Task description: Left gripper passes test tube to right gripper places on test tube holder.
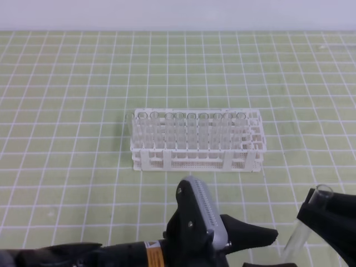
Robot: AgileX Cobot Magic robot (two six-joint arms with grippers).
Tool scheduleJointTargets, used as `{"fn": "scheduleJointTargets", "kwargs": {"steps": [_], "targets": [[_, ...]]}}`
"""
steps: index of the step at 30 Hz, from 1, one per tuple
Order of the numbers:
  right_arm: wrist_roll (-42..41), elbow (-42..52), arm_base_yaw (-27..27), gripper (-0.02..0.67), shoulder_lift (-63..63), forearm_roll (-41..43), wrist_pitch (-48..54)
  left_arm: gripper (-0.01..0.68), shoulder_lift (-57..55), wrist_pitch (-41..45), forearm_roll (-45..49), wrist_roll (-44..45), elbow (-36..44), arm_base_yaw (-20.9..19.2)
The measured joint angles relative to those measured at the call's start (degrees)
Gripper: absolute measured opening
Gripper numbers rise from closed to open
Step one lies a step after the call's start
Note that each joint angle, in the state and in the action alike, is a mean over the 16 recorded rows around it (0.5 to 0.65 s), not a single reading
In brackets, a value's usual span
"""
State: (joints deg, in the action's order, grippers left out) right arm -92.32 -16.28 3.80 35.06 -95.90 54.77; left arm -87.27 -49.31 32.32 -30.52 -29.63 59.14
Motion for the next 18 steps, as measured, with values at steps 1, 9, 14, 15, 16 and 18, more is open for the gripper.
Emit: {"fn": "scheduleJointTargets", "kwargs": {"steps": [1,9,14,15,16,18], "targets": [[-0.1,0.0,0.0,0.117,0.0,0.0,-0.4,0.383,0.4,0.1,0.0,0.0,0.3,-0.3],[-0.9,0.0,0.0,0.116,0.0,0.0,-3.3,0.345,7.2,1.1,-0.4,-0.1,4.2,-4.8],[-1.3,0.0,0.0,0.116,0.0,0.0,-4.1,0.253,15.2,4.7,-0.2,-0.3,7.8,-9.1],[-1.3,0.0,0.0,0.116,0.0,0.0,-4.2,0.23,17.1,5.9,0.0,-0.3,8.5,-9.9],[-1.3,0.0,0.0,0.116,0.0,0.0,-4.3,0.207,19.1,7.2,0.1,-0.3,9.2,-10.7],[-1.3,0.0,0.0,0.116,0.0,0.1,-4.4,0.159,23.6,11.0,0.4,-0.4,10.4,-12.0]]}}
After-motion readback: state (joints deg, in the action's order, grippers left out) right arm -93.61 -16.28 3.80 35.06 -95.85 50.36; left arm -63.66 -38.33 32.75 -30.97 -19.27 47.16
